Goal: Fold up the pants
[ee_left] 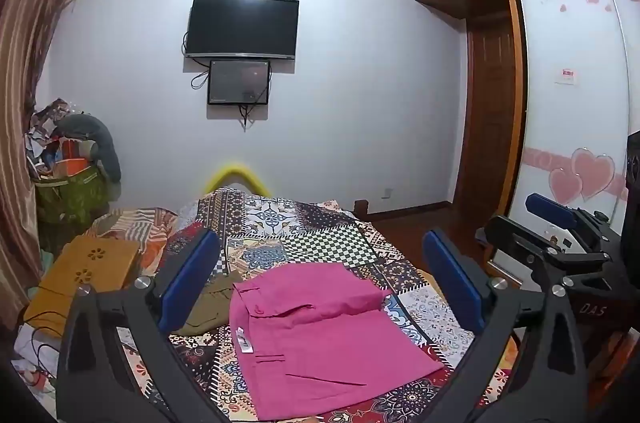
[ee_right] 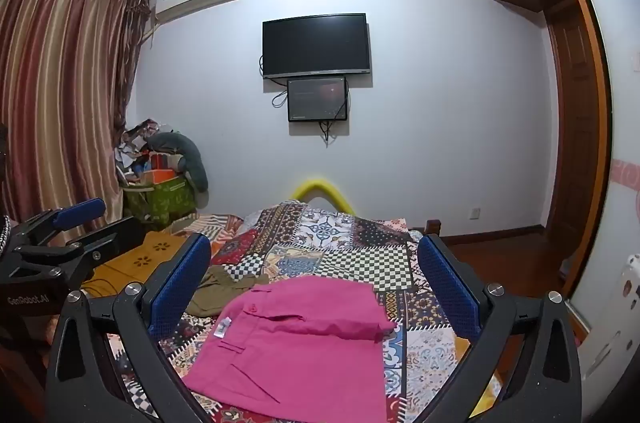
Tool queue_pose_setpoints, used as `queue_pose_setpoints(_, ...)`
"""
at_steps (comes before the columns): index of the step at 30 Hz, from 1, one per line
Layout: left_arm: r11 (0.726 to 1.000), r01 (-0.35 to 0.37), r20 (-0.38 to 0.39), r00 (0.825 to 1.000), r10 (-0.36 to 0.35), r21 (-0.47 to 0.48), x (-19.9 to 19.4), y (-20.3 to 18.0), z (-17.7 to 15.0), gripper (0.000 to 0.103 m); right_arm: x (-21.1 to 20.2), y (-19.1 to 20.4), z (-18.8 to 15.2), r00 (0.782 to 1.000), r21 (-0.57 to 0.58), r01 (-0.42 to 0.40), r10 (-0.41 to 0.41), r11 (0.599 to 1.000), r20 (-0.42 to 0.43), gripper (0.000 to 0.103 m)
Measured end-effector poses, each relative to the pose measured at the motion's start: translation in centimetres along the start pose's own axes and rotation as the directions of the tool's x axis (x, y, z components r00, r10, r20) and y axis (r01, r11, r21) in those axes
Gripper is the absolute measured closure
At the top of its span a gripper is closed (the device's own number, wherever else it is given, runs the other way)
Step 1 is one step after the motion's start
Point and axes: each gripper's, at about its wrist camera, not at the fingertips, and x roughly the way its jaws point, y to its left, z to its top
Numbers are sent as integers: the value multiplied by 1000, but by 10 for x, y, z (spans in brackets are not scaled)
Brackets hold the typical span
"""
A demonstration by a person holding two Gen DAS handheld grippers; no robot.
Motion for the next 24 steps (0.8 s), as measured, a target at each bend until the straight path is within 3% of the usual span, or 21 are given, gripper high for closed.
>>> queue_pose_setpoints(24,1000,6,-1,1000,-6,-10,4,-3,-4,0,2,-6,-3,1000,22,-5,5,1000,-19,0)
